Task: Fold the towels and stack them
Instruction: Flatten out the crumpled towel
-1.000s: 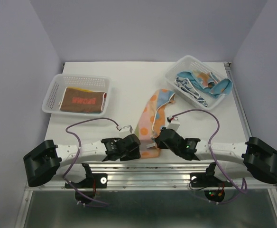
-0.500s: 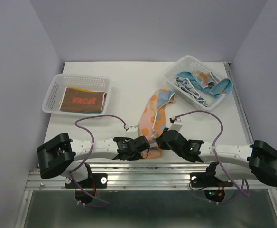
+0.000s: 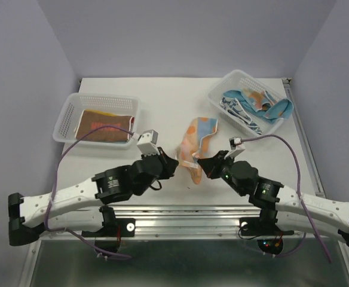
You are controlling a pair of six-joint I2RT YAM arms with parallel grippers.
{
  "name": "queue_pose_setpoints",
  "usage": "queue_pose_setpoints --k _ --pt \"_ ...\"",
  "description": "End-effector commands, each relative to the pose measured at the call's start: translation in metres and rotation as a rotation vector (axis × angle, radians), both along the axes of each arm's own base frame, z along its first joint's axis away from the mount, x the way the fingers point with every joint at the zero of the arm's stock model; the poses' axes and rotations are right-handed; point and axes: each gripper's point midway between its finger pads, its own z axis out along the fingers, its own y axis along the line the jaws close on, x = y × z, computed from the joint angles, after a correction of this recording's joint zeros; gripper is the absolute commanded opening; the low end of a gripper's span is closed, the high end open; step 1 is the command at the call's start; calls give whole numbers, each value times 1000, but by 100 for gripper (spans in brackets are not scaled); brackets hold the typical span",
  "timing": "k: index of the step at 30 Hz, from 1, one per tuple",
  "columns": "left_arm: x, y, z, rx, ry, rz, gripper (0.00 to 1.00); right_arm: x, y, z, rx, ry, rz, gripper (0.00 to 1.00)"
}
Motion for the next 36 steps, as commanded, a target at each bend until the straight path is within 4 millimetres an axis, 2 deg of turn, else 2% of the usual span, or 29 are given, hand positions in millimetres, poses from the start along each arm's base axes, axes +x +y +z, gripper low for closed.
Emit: queue_pose_setpoints --k 1,2,3,4,5,7,8,9,10,11,13,14,18,20,22,24,26,29,30,32,33,36 --pt "16 7 111 -189 -270 -3 0 8 1 119 171 -245 -9 1" --pt "16 10 139 -223 -314 -8 0 7 0 138 189 -283 -3 1" --pt "17 15 155 -235 -343 1 0 6 0 155 210 -316 5 1" --pt "18 18 170 -247 -370 9 0 2 1 185 262 -359 27 1" --pt "18 23 197 -285 -402 18 0 1 1 203 269 -405 31 1" --pt "18 30 219 -289 -442 19 0 0 -3 233 291 -447 26 1" --pt "17 37 235 -336 -457 40 0 -1 -4 246 298 -467 29 1" --pt "17 45 257 -391 -488 58 0 -3 -8 270 324 -501 23 1" --pt "12 52 274 -424 -529 38 0 -4 -12 282 342 -517 15 1" --pt "8 57 294 -483 -553 35 0 -10 -17 306 370 -555 23 1" --pt "-2 60 315 -510 -591 -22 0 -16 -18 324 394 -582 52 1" --pt "-6 63 327 -535 -601 -36 0 -22 -21 341 415 -596 66 1" --pt "-29 58 356 -604 -640 -175 0 -42 -17 367 460 -619 174 1" --pt "-35 59 364 -628 -656 -202 0 -51 -17 373 485 -623 219 1" --pt "-36 59 363 -643 -659 -206 0 -57 -15 371 498 -613 249 1" --pt "-31 54 350 -624 -632 -190 0 -54 -15 362 491 -590 239 1" --pt "-25 50 336 -601 -611 -165 0 -42 -14 342 459 -548 186 1" --pt "-16 55 325 -598 -593 -101 0 -30 -26 325 446 -524 95 1" --pt "-12 54 315 -577 -585 -78 0 -25 -26 313 427 -518 73 1" --pt "1 64 303 -560 -566 23 0 -13 -39 304 414 -509 -22 1" --pt "10 68 289 -526 -560 81 0 -7 -37 293 380 -503 -48 1" --pt "23 72 266 -479 -544 178 0 11 -38 273 311 -476 -140 1"
